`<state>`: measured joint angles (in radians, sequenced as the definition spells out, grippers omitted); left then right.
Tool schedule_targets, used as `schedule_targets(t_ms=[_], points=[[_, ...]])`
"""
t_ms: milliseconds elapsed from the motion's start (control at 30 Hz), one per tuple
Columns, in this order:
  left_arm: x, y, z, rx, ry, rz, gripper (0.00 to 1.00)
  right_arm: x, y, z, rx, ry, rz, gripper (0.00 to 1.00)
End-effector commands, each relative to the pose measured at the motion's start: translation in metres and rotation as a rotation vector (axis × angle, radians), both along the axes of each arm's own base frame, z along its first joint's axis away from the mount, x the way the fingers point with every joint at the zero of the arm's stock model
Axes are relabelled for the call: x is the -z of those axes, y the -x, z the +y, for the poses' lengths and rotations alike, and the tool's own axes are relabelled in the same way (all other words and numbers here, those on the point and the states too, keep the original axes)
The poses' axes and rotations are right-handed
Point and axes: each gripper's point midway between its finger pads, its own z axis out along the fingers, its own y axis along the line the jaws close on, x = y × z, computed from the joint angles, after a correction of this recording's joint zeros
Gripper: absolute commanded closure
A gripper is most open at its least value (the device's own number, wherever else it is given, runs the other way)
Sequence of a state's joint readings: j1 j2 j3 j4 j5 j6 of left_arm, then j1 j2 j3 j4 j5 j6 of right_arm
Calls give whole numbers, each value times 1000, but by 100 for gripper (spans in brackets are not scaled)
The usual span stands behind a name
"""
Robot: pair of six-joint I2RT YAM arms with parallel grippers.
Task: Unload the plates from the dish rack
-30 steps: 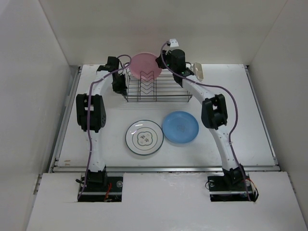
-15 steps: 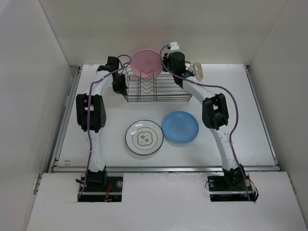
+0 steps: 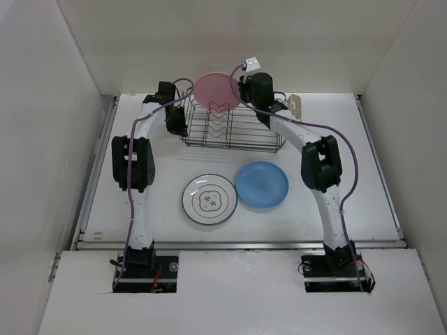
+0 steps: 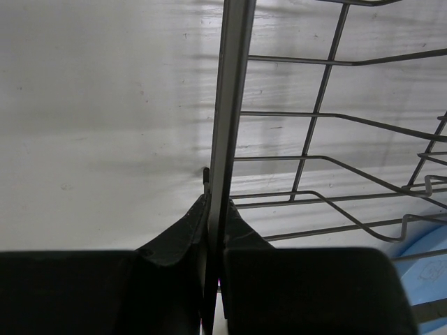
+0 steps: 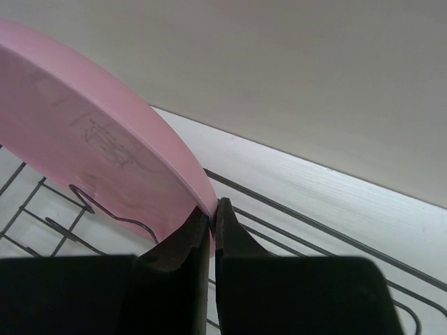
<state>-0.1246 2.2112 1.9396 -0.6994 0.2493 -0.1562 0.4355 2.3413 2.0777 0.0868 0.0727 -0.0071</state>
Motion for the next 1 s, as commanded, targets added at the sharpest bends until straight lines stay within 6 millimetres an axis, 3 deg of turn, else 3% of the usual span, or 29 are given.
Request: schedule_targets(t_ms=[0, 200, 267, 467, 600, 667, 700, 733, 767, 867, 967], points=[[0, 8, 9, -74, -9, 44, 100, -235, 38, 0, -24, -198, -541, 100], [0, 13, 4, -68, 20, 59, 100, -182, 43, 35, 33, 184, -581, 100], [0, 14, 2, -72, 32, 63, 100, -180, 41, 27, 80, 191, -589, 100], [2, 16, -5, -65, 70, 81, 100, -182, 47, 31, 128, 247, -635, 100], [2, 16, -5, -65, 70, 81, 100, -193, 47, 18, 203, 228, -637, 100], [3, 15, -3, -69, 62, 79, 100, -200, 51, 2, 279, 215, -625, 100], [3, 15, -3, -69, 62, 79, 100, -201, 54, -3, 296, 205, -615, 100], [3, 15, -3, -69, 62, 79, 100, -189, 55, -6, 299, 217, -583, 100], [3, 15, -3, -69, 62, 79, 100, -201, 65, -12, 299, 201, -584, 100], [-4, 11, -6, -62, 77, 63, 100, -192, 75, -30, 290, 207, -500, 100], [-13, 5, -8, -57, 89, 37, 100, -180, 90, -36, 235, 184, -398, 100]])
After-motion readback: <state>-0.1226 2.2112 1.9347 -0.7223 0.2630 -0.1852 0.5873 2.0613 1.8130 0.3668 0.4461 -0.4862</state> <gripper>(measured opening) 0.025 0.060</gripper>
